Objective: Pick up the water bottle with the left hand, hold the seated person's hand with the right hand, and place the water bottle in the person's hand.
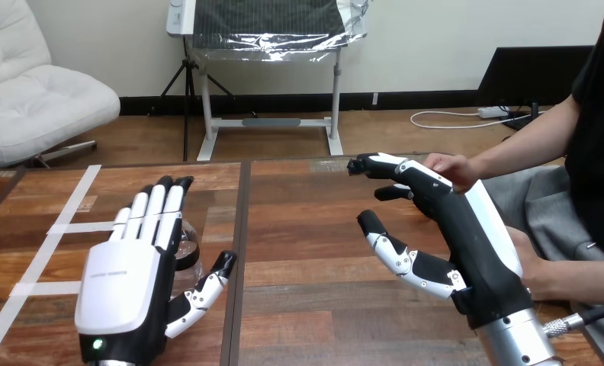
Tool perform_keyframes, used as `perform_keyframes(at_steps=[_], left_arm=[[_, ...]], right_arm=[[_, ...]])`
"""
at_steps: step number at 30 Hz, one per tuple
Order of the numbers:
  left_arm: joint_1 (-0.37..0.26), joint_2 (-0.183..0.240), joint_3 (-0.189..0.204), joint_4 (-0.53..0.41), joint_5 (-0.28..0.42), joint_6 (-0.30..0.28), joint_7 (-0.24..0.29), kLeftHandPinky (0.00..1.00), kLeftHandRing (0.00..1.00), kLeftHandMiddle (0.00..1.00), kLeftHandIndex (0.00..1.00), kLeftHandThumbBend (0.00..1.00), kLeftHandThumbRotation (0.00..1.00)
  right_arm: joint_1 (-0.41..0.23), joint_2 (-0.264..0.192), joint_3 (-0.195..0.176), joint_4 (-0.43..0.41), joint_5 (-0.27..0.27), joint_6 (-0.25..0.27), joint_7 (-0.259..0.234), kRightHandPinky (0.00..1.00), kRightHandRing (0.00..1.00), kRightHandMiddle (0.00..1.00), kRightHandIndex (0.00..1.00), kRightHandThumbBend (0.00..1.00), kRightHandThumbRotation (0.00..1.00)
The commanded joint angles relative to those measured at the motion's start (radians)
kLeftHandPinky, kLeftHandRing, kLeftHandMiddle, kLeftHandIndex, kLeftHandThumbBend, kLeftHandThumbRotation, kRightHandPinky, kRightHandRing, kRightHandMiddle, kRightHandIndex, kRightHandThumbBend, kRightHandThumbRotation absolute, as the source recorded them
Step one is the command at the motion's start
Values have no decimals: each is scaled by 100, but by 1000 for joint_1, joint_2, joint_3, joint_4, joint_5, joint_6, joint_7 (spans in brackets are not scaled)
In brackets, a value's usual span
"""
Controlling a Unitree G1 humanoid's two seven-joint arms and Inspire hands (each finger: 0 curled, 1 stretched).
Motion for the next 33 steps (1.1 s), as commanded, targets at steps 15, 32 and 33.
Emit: perform_keyframes(at_steps=[15,32,33], left_arm=[[-68,-20,20,51,-27,-5,59,100,100,100,100,40,100],[-90,-21,28,105,-68,-71,105,100,100,100,100,41,100],[-91,-21,28,107,-68,-73,107,100,100,100,100,41,100]], right_arm=[[-71,4,-6,-26,13,6,-1,73,82,83,74,32,0],[-71,3,-2,-20,12,-4,-1,73,82,83,74,32,0],[-71,3,-2,-19,11,-4,-2,73,82,83,74,32,0]])
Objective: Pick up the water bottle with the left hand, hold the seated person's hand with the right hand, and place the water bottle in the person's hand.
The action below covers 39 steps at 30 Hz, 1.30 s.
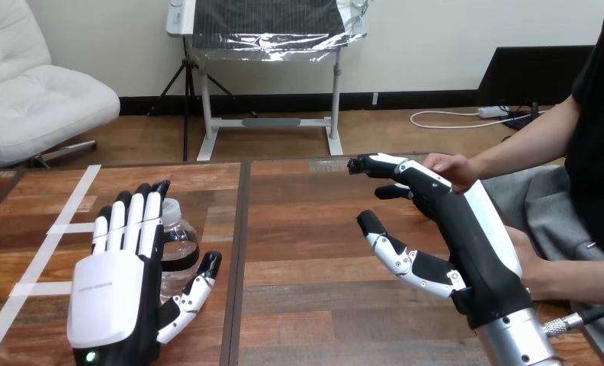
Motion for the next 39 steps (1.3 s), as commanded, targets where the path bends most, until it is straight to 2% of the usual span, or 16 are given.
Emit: perform_keyframes(at_steps=[1,6,15,18,21,23,25,27,28,31,35,39], left_arm=[[-82,4,22,14,-10,-31,35,100,100,100,100,41,100],[-87,3,24,26,-19,-48,44,100,100,100,100,41,100],[-104,8,22,71,-44,-122,75,100,100,100,100,42,100],[-106,2,30,81,-79,-155,60,100,100,100,100,43,100],[-106,-10,43,99,-161,-229,18,100,100,100,100,45,100],[-105,-31,60,117,-270,-310,-42,100,100,100,100,48,98],[-103,-46,71,126,-343,-355,-88,100,100,100,100,51,92],[-101,-55,80,130,-383,-374,-119,99,100,100,100,54,89],[-93,-71,90,116,-437,-362,-164,99,100,100,100,56,88],[-80,-99,109,93,-537,-338,-251,99,100,100,100,63,85],[-74,-114,123,83,-619,-338,-328,100,100,100,100,69,79],[-78,-127,143,90,-658,-337,-377,100,100,100,100,70,74]], right_arm=[[-70,2,-2,-20,7,-11,-4,73,82,83,74,32,0],[-71,3,-2,-19,3,-10,-6,73,83,83,74,32,0],[-68,2,-1,-24,0,-4,-4,74,83,83,74,31,0],[-68,2,-2,-24,-2,-5,-5,74,83,83,75,32,0],[-68,3,-2,-23,0,-6,-6,74,83,83,75,32,0],[-67,3,-2,-24,0,-3,-5,74,83,83,75,32,0],[-66,4,-2,-26,2,-1,-4,74,82,83,75,32,0],[-66,5,-2,-26,5,0,-4,74,82,83,75,32,0],[-66,5,-1,-25,6,-2,-3,74,82,83,74,32,0],[-69,4,-1,-19,5,-6,-4,74,82,83,74,32,0],[-70,4,-1,-17,1,-8,-6,74,82,83,74,33,0],[-71,3,-1,-15,1,-10,-5,73,82,82,74,33,0]])
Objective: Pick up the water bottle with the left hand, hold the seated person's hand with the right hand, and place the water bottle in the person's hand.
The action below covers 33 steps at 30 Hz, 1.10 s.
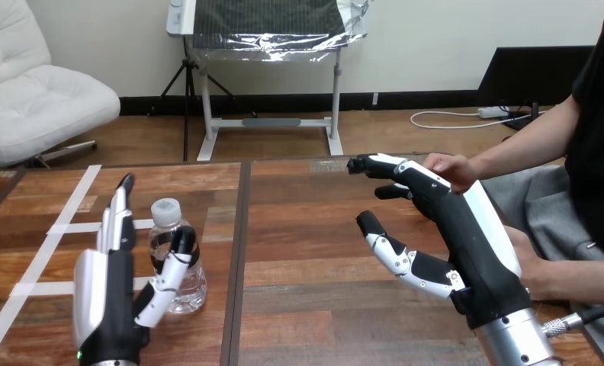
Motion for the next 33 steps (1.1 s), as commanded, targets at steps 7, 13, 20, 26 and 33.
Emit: perform_keyframes(at_steps=[7,13,20,26,33], left_arm=[[-65,-52,81,21,-77,-9,-106,100,100,100,100,74,64],[-76,-73,106,19,-76,33,-122,100,100,100,100,79,58],[-92,-97,131,9,-90,92,-154,100,100,100,100,86,54],[-105,-106,147,10,-109,125,-193,100,100,100,100,89,54],[-114,-113,164,-6,-123,177,-242,100,100,100,100,93,54]], right_arm=[[-70,3,-3,-17,7,-11,-5,73,82,82,74,32,0],[-69,2,-5,-18,3,-12,-8,73,81,82,74,33,0],[-67,1,-6,-18,4,-11,-7,73,81,82,74,33,0],[-64,1,-5,-23,3,-7,-7,73,81,82,74,33,0],[-62,0,-5,-23,1,-12,-7,73,81,81,73,33,0]])
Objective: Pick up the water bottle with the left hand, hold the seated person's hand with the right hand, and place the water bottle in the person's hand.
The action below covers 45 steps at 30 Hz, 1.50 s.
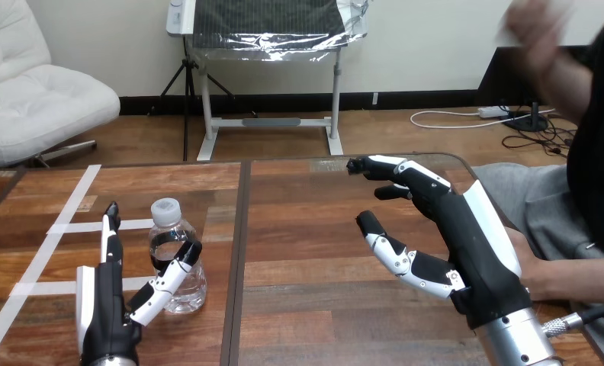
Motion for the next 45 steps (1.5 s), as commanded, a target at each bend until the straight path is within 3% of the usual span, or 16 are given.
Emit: perform_keyframes(at_steps=[1,23,45], left_arm=[[-85,-4,20,-21,-11,29,-38,100,100,100,100,93,54],[-151,30,25,55,61,102,-80,94,98,100,99,94,49],[-260,65,-3,160,138,154,-141,83,89,93,93,98,47]], right_arm=[[-61,0,-5,-22,4,-12,-7,73,81,81,73,33,0],[-53,0,-3,-31,4,-5,-3,73,81,82,74,34,0],[-50,4,-1,-31,4,-1,-5,74,81,81,73,35,0]])
